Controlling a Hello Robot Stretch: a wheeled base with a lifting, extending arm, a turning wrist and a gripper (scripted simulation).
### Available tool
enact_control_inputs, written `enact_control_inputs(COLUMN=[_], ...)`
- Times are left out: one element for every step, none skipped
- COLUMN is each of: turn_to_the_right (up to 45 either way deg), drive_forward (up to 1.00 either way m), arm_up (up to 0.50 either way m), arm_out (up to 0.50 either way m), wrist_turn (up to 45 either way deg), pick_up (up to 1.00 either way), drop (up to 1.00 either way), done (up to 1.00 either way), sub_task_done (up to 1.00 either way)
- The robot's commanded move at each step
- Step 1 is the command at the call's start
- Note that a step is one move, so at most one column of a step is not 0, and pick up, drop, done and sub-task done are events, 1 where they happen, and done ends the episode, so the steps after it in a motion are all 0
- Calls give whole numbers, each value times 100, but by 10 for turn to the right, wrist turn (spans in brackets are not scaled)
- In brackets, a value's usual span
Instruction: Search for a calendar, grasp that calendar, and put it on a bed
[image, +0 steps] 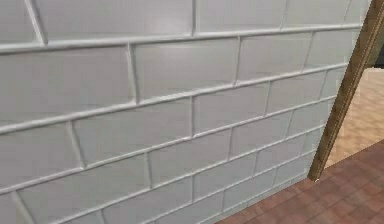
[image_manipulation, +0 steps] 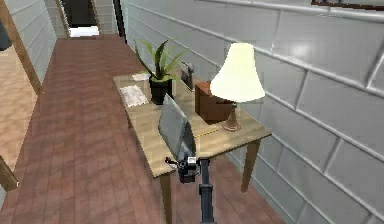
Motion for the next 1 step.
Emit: enact_control_inputs(turn_to_the_right=[0], drive_forward=[0], arm_up=[0], arm_out=[0], wrist_turn=[0], pick_up=[100], drop=[0], done=[0], sub_task_done=[0])
